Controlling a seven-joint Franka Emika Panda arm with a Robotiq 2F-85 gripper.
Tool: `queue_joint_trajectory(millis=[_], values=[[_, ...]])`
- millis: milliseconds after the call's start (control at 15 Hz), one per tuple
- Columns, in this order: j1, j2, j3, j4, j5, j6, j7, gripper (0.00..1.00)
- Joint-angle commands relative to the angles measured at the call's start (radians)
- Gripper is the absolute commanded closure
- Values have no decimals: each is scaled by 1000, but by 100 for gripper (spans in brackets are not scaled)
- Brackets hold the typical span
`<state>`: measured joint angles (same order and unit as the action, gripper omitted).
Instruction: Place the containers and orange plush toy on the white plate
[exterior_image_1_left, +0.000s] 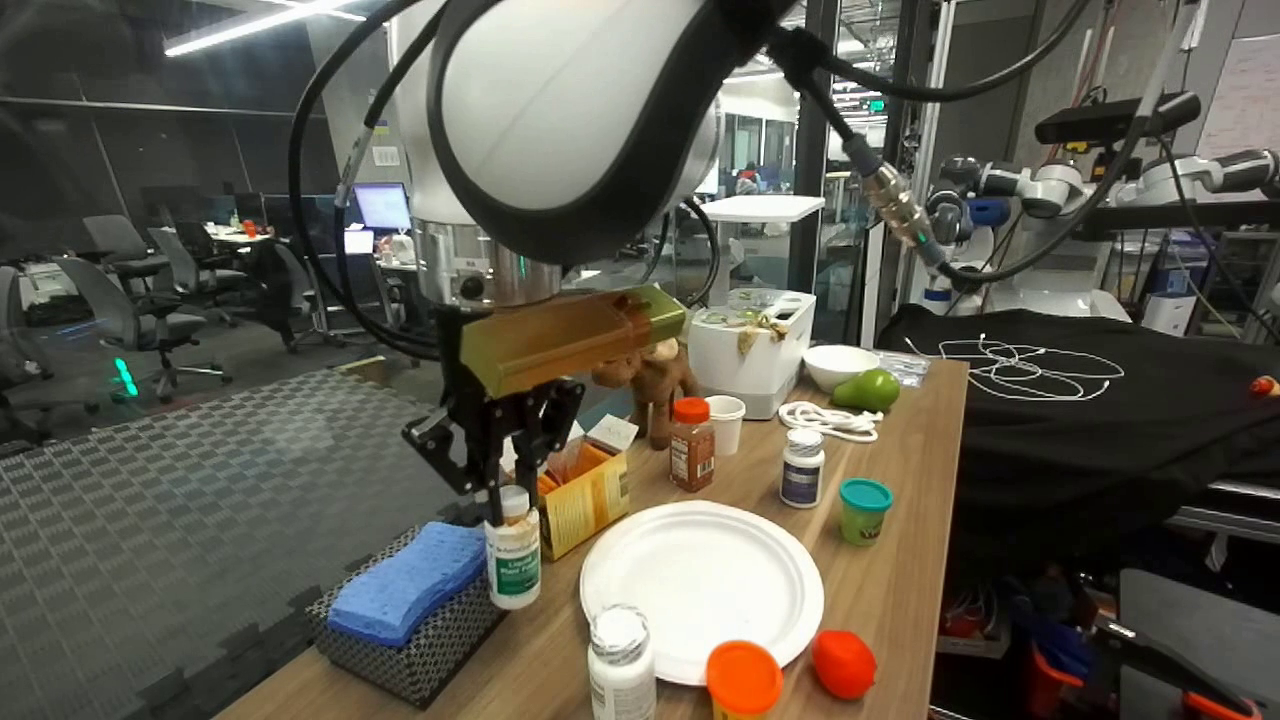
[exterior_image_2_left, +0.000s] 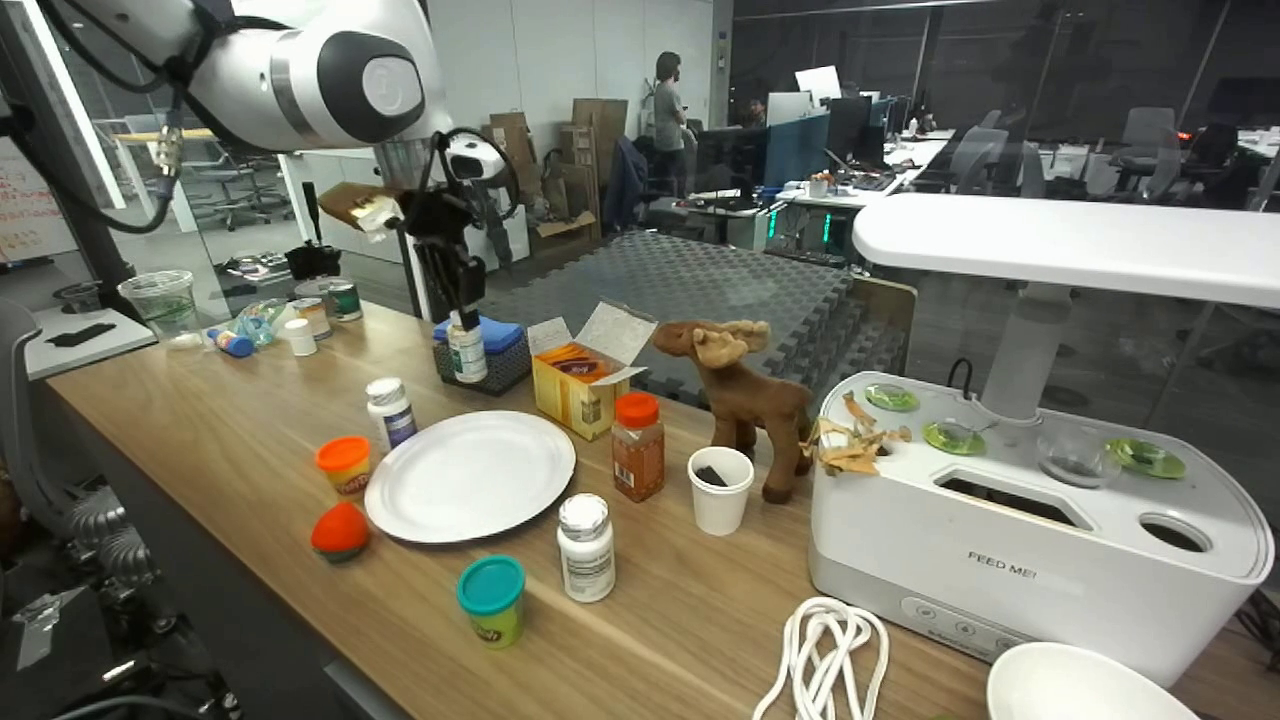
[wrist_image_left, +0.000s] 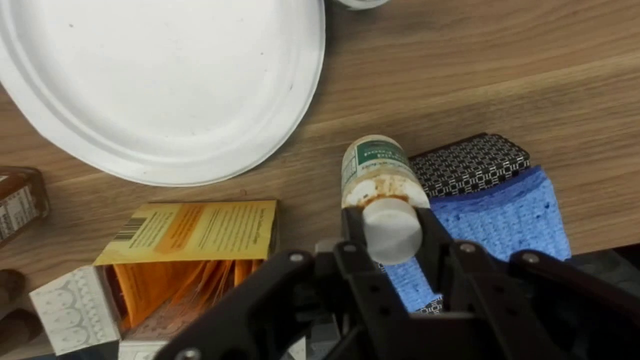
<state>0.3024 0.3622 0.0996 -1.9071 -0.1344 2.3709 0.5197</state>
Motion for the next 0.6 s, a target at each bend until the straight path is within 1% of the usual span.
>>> queue_joint_trajectory(millis=[0,200,533], values=[[6,-17,-32,38,-41,-84,-2,86],[0,-27,-46,26,-62,-117,0,86],[-16,-52,-60,-6,-64,-150,-2,87]])
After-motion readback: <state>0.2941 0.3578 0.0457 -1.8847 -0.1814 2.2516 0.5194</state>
